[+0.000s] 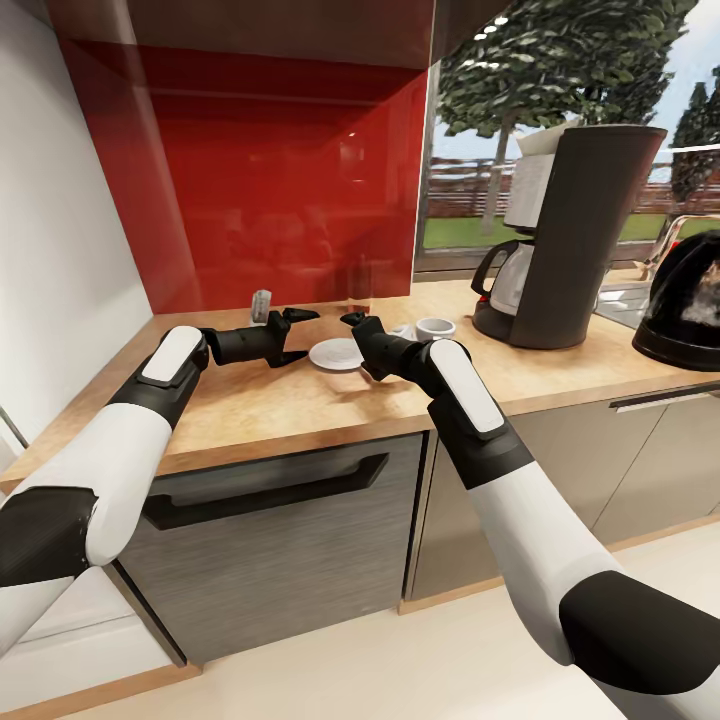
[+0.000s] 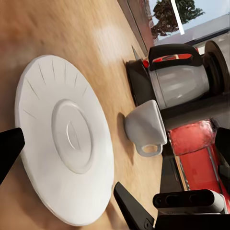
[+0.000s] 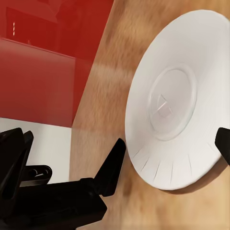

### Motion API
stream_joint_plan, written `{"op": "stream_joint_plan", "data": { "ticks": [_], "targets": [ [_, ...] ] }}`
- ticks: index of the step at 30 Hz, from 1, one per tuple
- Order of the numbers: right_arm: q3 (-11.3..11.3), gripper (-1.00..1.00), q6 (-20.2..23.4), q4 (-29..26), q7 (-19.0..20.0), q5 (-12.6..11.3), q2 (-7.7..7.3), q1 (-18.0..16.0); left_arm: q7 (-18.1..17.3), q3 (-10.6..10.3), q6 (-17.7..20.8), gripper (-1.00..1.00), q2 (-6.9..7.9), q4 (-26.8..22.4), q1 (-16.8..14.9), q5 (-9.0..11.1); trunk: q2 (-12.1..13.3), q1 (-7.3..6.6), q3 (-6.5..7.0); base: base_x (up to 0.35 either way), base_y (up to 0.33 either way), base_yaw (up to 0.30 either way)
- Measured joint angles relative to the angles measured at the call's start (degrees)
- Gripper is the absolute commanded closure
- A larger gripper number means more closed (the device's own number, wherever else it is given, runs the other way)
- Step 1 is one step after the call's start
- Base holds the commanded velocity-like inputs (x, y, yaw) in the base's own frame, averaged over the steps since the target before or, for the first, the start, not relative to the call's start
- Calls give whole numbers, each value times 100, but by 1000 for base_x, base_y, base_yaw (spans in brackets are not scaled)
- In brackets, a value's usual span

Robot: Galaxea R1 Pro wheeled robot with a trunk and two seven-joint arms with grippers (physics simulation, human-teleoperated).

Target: Set up a coffee station on the kitchen countertop: keep the coffee maker on the countertop, move the bottle of coffee from the kitchen shelf to the counter next to the coffee maker, place a paper coffee filter on top of the coffee maker, put the saucer next to the coffee maker with the coffee cup on the saucer, and place the electric kettle next to the coffee maker.

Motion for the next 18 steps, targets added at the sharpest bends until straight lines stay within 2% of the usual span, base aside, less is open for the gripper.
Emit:
{"op": "stream_joint_plan", "data": {
  "ticks": [13,18],
  "targets": [
    [-2,-100,-187,-8,-56,-5,0,0,3,14,1,-100,34,0,0,-8,0,0,0,0,0,0],
    [-10,-100,-210,-80,-384,-8,0,0,2,13,2,-100,36,0,0,-11,0,0,0,0,0,0]
  ]
}}
